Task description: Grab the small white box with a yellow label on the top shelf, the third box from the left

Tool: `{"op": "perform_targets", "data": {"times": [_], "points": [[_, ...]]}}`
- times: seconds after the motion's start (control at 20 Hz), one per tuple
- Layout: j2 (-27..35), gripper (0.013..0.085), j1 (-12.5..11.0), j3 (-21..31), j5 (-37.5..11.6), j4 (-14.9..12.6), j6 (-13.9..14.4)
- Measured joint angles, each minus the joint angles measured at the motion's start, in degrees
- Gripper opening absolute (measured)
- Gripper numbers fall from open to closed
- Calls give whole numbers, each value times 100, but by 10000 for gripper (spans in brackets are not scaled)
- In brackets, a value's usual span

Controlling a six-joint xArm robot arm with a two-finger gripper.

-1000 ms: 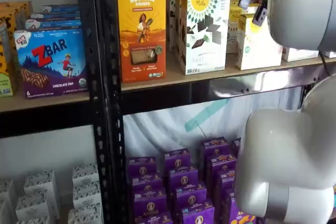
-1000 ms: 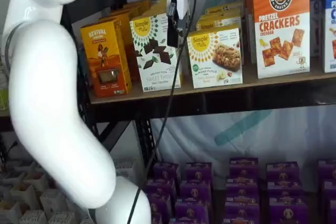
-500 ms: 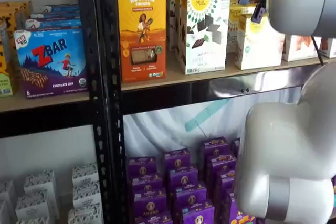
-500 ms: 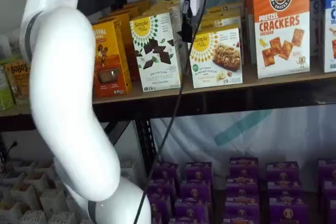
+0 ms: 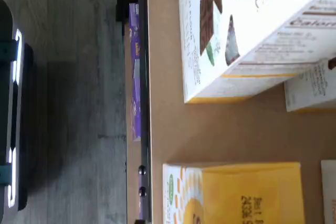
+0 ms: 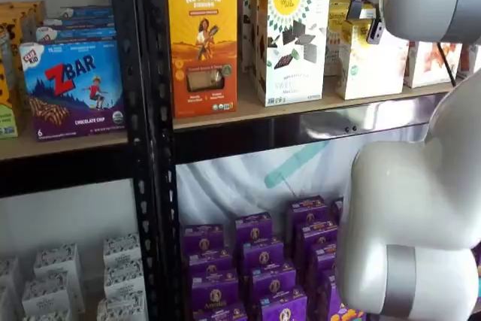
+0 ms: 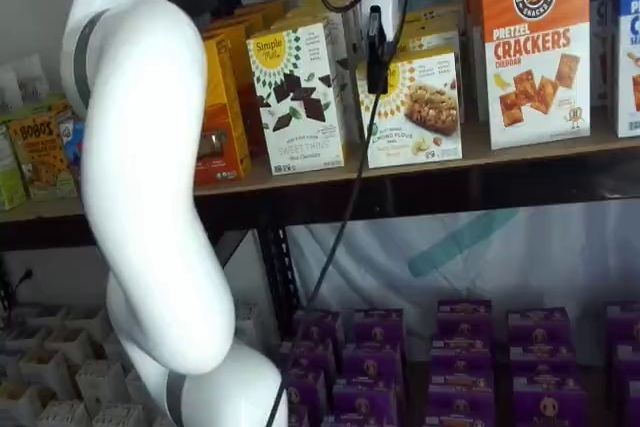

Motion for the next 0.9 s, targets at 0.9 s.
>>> {"op": "perform_targets", "data": {"times": [0.9], "points": [[136, 730, 108, -136, 57, -427, 30]]}}
